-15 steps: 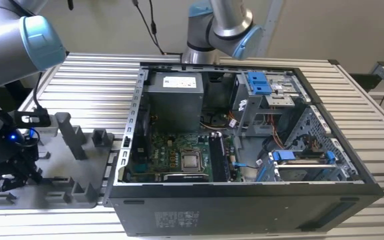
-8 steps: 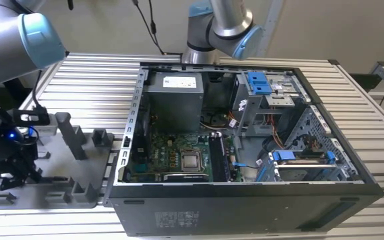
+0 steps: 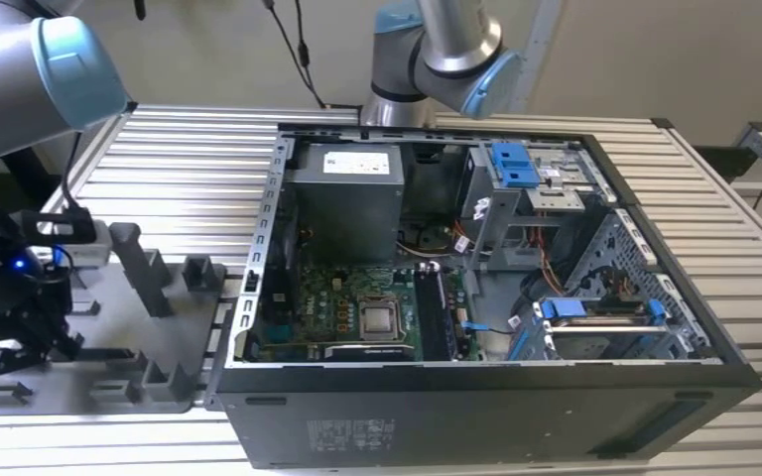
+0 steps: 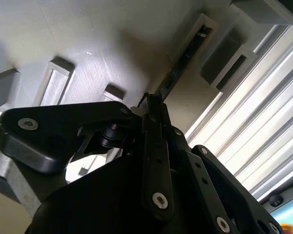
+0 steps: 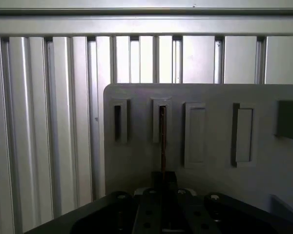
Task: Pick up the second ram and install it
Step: 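Pick up the second ram and move it above second insertion slot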
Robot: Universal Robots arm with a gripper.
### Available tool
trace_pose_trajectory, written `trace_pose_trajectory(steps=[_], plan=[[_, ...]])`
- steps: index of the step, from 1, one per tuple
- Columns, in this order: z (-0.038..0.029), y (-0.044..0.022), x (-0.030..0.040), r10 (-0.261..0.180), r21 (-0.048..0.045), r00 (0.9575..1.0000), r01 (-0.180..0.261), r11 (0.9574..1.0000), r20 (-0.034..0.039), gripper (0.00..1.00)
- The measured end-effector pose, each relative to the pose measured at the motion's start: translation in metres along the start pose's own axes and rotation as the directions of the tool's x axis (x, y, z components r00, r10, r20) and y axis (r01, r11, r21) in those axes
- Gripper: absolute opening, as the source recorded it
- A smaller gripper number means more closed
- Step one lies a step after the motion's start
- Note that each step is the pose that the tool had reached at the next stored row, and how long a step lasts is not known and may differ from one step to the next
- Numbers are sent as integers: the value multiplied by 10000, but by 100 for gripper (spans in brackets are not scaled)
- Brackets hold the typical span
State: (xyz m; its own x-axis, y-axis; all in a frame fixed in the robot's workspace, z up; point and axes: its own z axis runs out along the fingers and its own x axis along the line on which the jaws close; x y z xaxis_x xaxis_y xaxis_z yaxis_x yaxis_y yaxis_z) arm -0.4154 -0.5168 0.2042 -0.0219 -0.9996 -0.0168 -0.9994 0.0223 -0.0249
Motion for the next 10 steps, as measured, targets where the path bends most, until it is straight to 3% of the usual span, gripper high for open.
trace_pose_trajectory(steps=[10], plan=[[-65, -2, -1, 0, 2, 10000, 0, 10000, 1, 14]])
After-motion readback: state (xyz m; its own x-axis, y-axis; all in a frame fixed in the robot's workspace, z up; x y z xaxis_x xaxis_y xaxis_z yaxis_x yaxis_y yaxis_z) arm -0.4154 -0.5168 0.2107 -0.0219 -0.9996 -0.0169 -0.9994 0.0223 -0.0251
